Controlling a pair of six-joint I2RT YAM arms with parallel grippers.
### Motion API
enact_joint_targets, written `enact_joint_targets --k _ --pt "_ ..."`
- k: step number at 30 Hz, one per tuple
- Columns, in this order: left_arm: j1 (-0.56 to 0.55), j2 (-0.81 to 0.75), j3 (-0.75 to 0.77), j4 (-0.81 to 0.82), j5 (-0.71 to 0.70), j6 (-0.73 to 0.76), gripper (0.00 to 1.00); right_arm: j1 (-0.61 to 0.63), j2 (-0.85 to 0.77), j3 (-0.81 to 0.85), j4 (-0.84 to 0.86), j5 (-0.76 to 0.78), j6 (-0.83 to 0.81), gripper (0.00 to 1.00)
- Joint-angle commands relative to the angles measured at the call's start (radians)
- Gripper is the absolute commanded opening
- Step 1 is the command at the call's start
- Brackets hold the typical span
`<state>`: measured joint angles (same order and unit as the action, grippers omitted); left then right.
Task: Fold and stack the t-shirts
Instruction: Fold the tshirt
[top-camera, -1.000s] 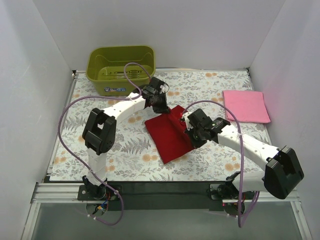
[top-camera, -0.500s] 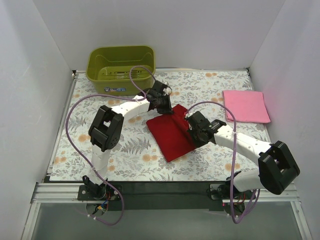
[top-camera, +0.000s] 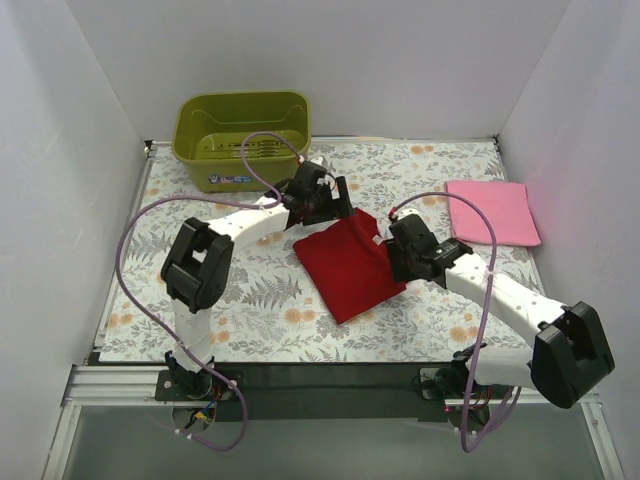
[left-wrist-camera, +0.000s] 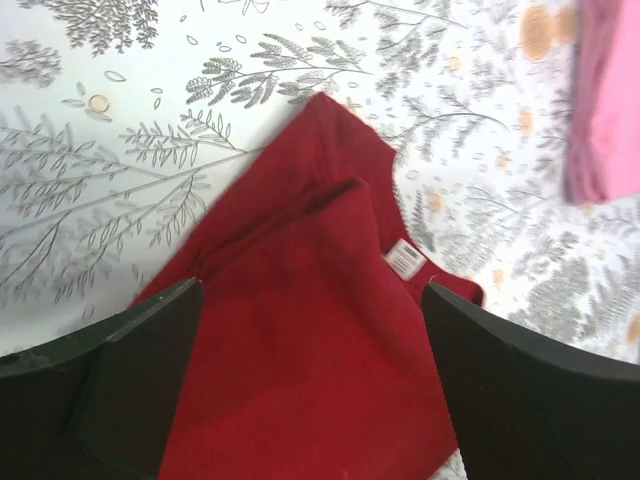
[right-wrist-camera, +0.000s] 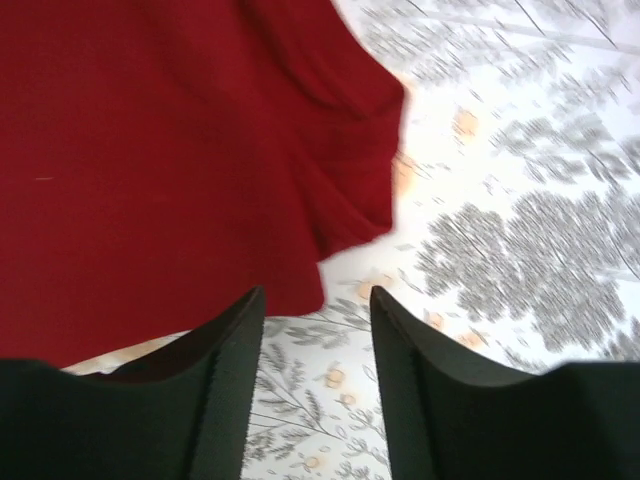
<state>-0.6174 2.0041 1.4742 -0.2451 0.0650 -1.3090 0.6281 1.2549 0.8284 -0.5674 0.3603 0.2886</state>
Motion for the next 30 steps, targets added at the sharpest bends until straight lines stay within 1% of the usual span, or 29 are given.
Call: enact_joint_targets --k 1,2,3,5,6,7,9,10,12,13,15,17,18,20,21,22,23,24,25,26,27,28,30 --pt "0.002 -0.217 -0.063 0.059 -0.051 -0.015 0.84 0.002 -0.057 0.026 0.127 -0.217 -0.06 0.43" --pt "0.001 -0.237 -0.112 0.063 -0.053 -0.013 0.84 0.002 -0.06 0.018 0.179 -0.347 -0.095 0.41" --pt "0.001 -0.263 -0.132 0.067 -0.051 -0.01 0.79 0.002 -0.057 0.006 0.202 -0.41 -0.107 0.4" --pt "0.001 -0.258 -0.161 0.075 -0.053 0.008 0.76 -0.002 -0.022 0.0 0.225 -0.516 -0.118 0.38" --pt "0.001 -0.248 -0.169 0.076 -0.053 0.02 0.74 -0.005 -0.008 -0.002 0.23 -0.541 -0.126 0.36" --pt "0.001 -0.211 -0.166 0.073 -0.047 0.03 0.71 -0.011 0.026 -0.012 0.236 -0.546 -0.126 0.35" --pt "0.001 -0.168 -0.152 0.072 -0.04 0.04 0.68 -0.031 0.055 -0.021 0.25 -0.567 -0.134 0.34" --pt "0.001 -0.113 -0.144 0.063 -0.047 0.042 0.66 -0.063 0.086 -0.031 0.25 -0.573 -0.132 0.34" --pt "0.007 -0.056 -0.117 0.041 -0.053 0.037 0.62 -0.1 0.115 -0.04 0.254 -0.56 -0.129 0.33" --pt "0.011 -0.032 -0.108 0.009 -0.053 0.025 0.59 -0.137 0.142 -0.044 0.256 -0.555 -0.129 0.33" --pt "0.028 0.013 -0.107 -0.02 -0.051 -0.022 0.57 -0.163 0.173 -0.043 0.258 -0.544 -0.129 0.33" --pt "0.042 0.009 -0.143 -0.068 -0.034 -0.071 0.53 -0.183 0.218 -0.029 0.258 -0.538 -0.138 0.32" --pt "0.041 -0.005 -0.173 -0.077 -0.013 -0.123 0.52 -0.182 0.244 -0.023 0.258 -0.538 -0.146 0.32" --pt "0.039 -0.053 -0.291 -0.082 0.021 -0.177 0.51 -0.182 0.265 -0.005 0.258 -0.552 -0.161 0.31" --pt "0.039 -0.123 -0.336 -0.085 0.027 -0.203 0.51 -0.182 0.284 0.003 0.256 -0.56 -0.167 0.31" --pt "0.038 -0.163 -0.382 -0.091 0.038 -0.266 0.51 -0.182 0.291 0.011 0.256 -0.569 -0.175 0.31" --pt "0.028 -0.203 -0.491 -0.095 0.044 -0.295 0.51 -0.182 0.299 0.015 0.256 -0.586 -0.193 0.31" --pt "0.025 -0.299 -0.541 -0.095 0.05 -0.324 0.5 -0.182 0.302 0.026 0.258 -0.589 -0.198 0.31" --pt "0.018 -0.344 -0.604 -0.097 0.062 -0.391 0.5 -0.182 0.307 0.034 0.256 -0.589 -0.207 0.31" --pt "0.004 -0.397 -0.7 -0.095 0.068 -0.418 0.5 -0.182 0.308 0.041 0.258 -0.593 -0.227 0.32" --pt "-0.007 -0.445 -0.751 -0.095 0.068 -0.449 0.5 -0.182 0.317 0.061 0.258 -0.593 -0.238 0.32" --pt "-0.021 -0.54 -0.794 -0.091 0.067 -0.493 0.49 -0.182 0.324 0.077 0.256 -0.595 -0.249 0.33" --pt "-0.038 -0.623 -0.892 -0.086 0.056 -0.525 0.53 -0.182 0.343 0.103 0.258 -0.629 -0.275 0.33"
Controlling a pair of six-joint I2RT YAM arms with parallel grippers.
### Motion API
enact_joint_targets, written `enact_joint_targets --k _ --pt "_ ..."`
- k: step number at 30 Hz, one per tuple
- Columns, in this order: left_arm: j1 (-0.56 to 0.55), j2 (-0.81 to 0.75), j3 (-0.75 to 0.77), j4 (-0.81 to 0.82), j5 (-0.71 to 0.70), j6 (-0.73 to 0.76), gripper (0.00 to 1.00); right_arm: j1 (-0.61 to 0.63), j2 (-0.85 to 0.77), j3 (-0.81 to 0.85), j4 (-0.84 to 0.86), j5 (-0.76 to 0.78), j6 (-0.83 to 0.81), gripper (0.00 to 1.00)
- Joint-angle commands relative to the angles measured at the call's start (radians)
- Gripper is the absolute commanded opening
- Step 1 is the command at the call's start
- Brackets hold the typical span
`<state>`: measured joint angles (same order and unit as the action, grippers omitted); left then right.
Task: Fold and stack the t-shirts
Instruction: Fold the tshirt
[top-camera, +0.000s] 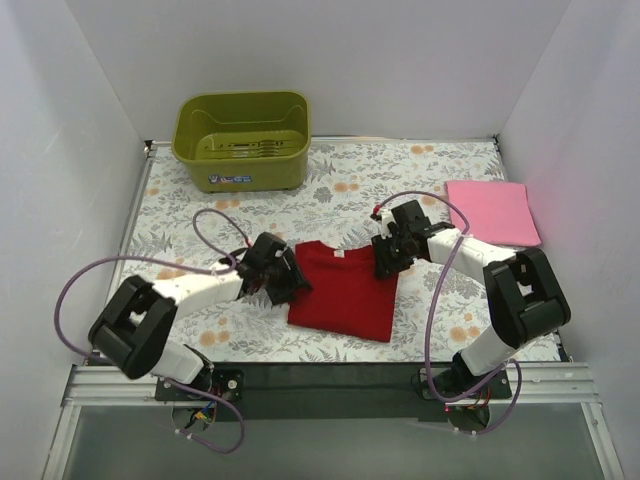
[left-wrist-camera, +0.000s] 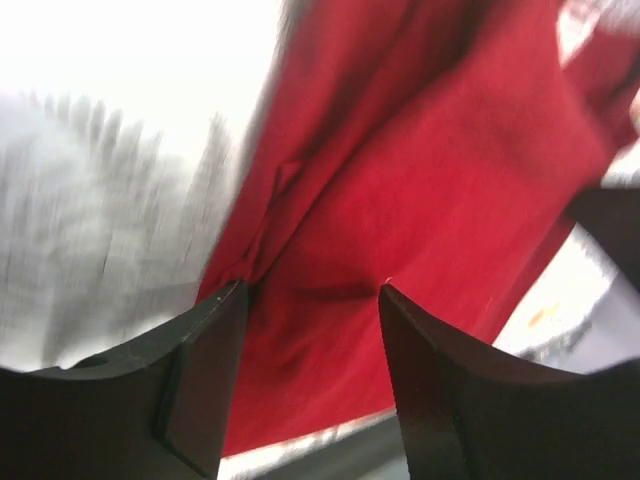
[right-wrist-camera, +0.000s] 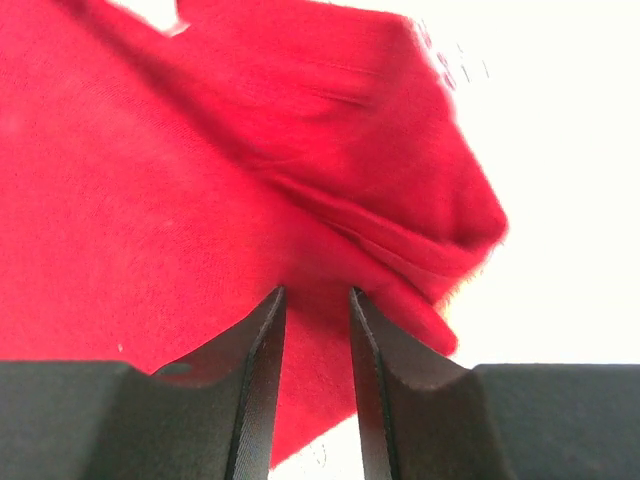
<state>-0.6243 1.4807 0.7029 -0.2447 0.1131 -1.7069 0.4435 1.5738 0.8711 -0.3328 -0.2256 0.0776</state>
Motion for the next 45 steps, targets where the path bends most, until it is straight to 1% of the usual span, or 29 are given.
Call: enact_joint_targets --k 1,2,4,7,8,9,11,12,13,15,16,17,20,25,28,29,31,32,33,36,41,42,45 --pt "-0.032 -0.179 -0.141 -0.087 -0.007 -0.129 0.55 0.003 0.035 0.093 0.024 -0.05 -0.068 0.33" --pt "-0.031 -0.212 -0.155 -0.091 -0.057 -0.128 0.56 0.003 0.04 0.107 0.025 -0.073 -0.071 0.34" --pt "-0.029 -0.263 -0.14 -0.122 -0.101 -0.112 0.6 0.003 0.034 0.138 0.029 -0.092 -0.065 0.34" --pt "-0.028 -0.277 -0.047 -0.148 -0.174 -0.021 0.66 0.001 -0.011 0.141 0.046 -0.116 -0.052 0.36" --pt "-0.026 -0.257 -0.022 -0.159 -0.196 0.001 0.7 -0.002 -0.021 0.134 0.046 -0.126 -0.05 0.4" --pt "-0.025 -0.244 0.006 -0.174 -0.231 0.051 0.72 -0.005 -0.04 0.128 0.046 -0.129 -0.05 0.43" --pt "-0.014 -0.218 0.058 -0.165 -0.24 0.107 0.74 -0.034 -0.058 0.089 0.051 -0.132 -0.045 0.48" --pt "-0.009 -0.191 0.067 -0.128 -0.222 0.172 0.74 -0.07 -0.07 0.069 0.066 -0.139 -0.042 0.49" --pt "-0.005 -0.177 0.084 -0.111 -0.216 0.203 0.74 -0.09 -0.074 0.051 0.078 -0.153 -0.036 0.49" --pt "0.001 -0.128 0.102 -0.093 -0.21 0.249 0.73 -0.133 -0.075 0.002 0.104 -0.237 -0.012 0.49" --pt "0.001 -0.114 0.112 -0.071 -0.192 0.303 0.72 -0.162 -0.074 -0.009 0.126 -0.266 -0.004 0.49" --pt "0.003 -0.097 0.124 -0.067 -0.187 0.319 0.72 -0.17 -0.072 -0.02 0.133 -0.306 0.001 0.49" --pt "0.006 -0.054 0.135 -0.045 -0.168 0.371 0.72 -0.183 -0.046 -0.038 0.156 -0.339 -0.001 0.49" --pt "0.029 -0.007 0.141 -0.022 -0.147 0.414 0.73 -0.227 0.008 -0.092 0.204 -0.369 0.007 0.49" --pt "0.044 0.01 0.147 -0.022 -0.153 0.435 0.73 -0.244 0.026 -0.112 0.236 -0.394 0.007 0.47" --pt "0.055 0.01 0.148 -0.021 -0.151 0.44 0.73 -0.244 0.032 -0.118 0.242 -0.405 0.008 0.43" --pt "0.067 0.013 0.148 -0.007 -0.122 0.461 0.73 -0.244 0.051 -0.119 0.255 -0.422 0.01 0.41" --pt "0.075 0.019 0.148 -0.001 -0.115 0.47 0.73 -0.246 0.057 -0.124 0.261 -0.44 0.011 0.38" --pt "0.077 0.023 0.152 0.005 -0.08 0.486 0.72 -0.244 0.064 -0.126 0.268 -0.445 0.011 0.37" --pt "0.078 0.045 0.159 0.013 -0.053 0.509 0.72 -0.246 0.081 -0.136 0.282 -0.454 0.008 0.37" --pt "0.084 0.082 0.173 0.035 -0.009 0.529 0.65 -0.244 0.098 -0.149 0.304 -0.463 0.013 0.36" --pt "0.084 0.09 0.176 0.041 -0.004 0.53 0.62 -0.244 0.1 -0.152 0.305 -0.463 0.013 0.36" --pt "0.087 0.116 0.196 0.044 0.014 0.544 0.59 -0.244 0.101 -0.152 0.31 -0.468 0.011 0.34"
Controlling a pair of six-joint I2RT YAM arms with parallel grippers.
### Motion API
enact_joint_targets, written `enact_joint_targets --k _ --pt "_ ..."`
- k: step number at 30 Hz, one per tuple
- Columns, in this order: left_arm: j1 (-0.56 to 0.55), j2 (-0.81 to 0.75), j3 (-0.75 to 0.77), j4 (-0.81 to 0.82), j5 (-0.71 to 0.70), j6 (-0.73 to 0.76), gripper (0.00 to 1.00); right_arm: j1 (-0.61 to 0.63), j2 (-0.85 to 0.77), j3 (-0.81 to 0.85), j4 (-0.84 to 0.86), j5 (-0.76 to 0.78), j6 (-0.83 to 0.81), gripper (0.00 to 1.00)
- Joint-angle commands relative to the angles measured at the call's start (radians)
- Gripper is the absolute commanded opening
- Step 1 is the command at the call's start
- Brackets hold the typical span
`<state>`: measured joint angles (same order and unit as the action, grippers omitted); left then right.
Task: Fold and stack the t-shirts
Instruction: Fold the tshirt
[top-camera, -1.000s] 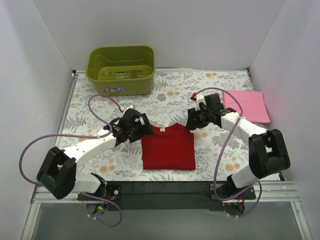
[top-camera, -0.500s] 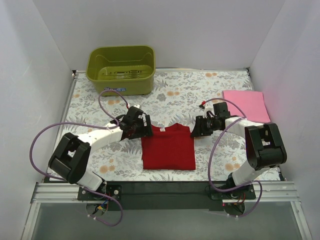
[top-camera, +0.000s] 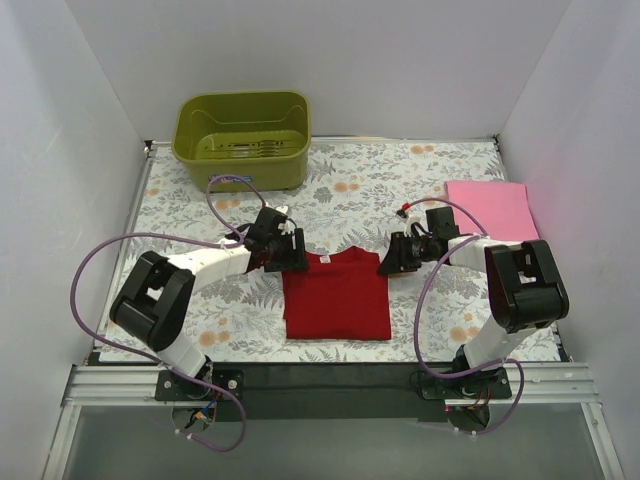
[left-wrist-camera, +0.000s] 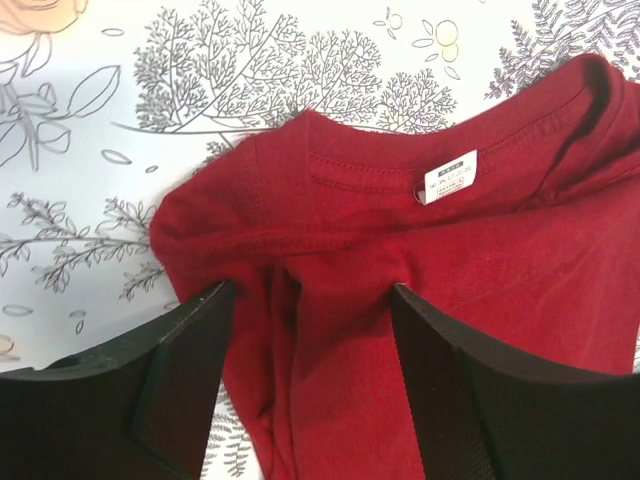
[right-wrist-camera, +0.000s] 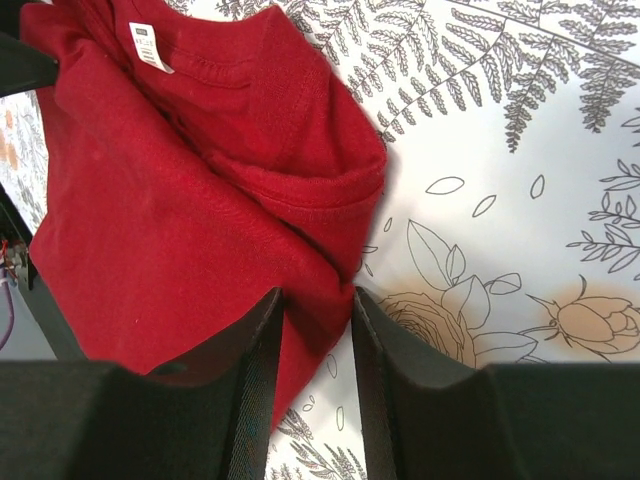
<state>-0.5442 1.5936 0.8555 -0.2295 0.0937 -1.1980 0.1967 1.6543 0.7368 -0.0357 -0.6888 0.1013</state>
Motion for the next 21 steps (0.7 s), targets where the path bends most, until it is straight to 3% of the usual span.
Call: enact_joint_targets --k 1,12,21 --pt "0.009 0.012 0.048 0.03 0.037 0.038 0.58 0.003 0.024 -0.02 0.013 -0.005 -0.014 0.34" --pt "0.01 0.016 0.063 0.045 0.089 0.048 0.54 0.003 0.025 -0.024 0.025 -0.012 -0.014 0.27" --pt "0.012 -0.024 0.063 0.045 0.089 0.051 0.57 0.003 -0.008 -0.024 0.023 -0.006 -0.011 0.12"
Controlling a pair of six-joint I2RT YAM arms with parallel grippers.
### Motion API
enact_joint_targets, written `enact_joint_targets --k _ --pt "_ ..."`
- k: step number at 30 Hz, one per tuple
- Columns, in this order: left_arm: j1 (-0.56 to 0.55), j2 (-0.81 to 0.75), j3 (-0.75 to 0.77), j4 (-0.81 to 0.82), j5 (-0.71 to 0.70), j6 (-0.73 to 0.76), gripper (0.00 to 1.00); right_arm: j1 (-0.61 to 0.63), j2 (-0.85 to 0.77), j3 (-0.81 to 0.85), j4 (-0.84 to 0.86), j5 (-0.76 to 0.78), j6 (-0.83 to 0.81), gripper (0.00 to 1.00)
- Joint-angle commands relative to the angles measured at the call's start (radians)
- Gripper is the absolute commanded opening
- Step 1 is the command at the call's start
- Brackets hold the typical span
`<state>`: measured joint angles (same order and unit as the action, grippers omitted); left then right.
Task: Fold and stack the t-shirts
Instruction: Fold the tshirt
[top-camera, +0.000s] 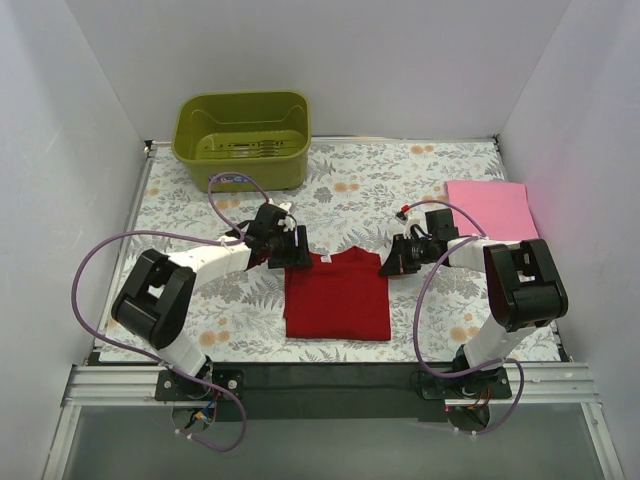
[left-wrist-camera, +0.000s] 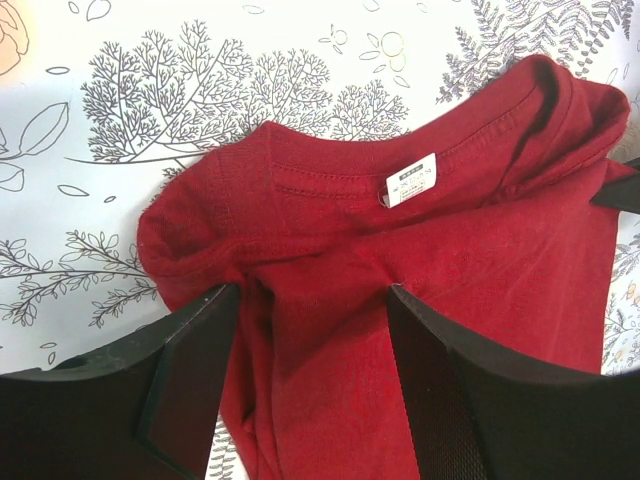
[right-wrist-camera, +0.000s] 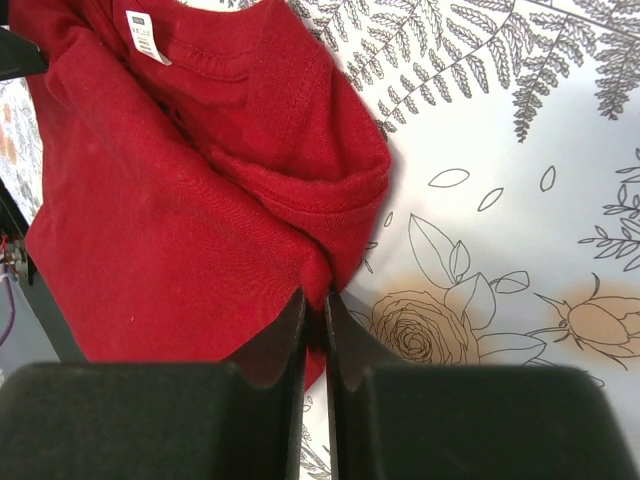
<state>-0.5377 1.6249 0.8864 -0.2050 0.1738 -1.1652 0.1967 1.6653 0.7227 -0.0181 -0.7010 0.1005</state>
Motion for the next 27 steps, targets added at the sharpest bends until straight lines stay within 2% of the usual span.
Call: enact_joint_targets --k 1,5,11,15,17,27 --pt "0.007 -0.057 0.036 0.021 0.004 0.019 0.57 0.003 -0.024 -0.008 0.006 0.005 -0.01 0.1" --pt "0.01 -0.05 0.037 0.029 0.001 0.019 0.58 0.001 -0.039 -0.006 0.003 -0.006 -0.007 0.03" --pt "0.012 -0.066 0.045 0.03 0.018 0.021 0.57 0.001 -0.056 -0.009 -0.002 -0.014 -0.005 0.02" --pt "0.01 -0.109 0.04 0.027 -0.006 0.018 0.65 0.001 -0.064 -0.009 -0.002 -0.012 -0.004 0.02" --pt "0.01 -0.119 0.033 0.029 -0.004 0.01 0.65 0.003 -0.064 -0.006 -0.003 -0.015 -0.004 0.02" --pt "0.01 -0.037 0.034 0.027 -0.006 0.01 0.64 0.003 -0.067 -0.002 -0.005 -0.023 -0.002 0.02"
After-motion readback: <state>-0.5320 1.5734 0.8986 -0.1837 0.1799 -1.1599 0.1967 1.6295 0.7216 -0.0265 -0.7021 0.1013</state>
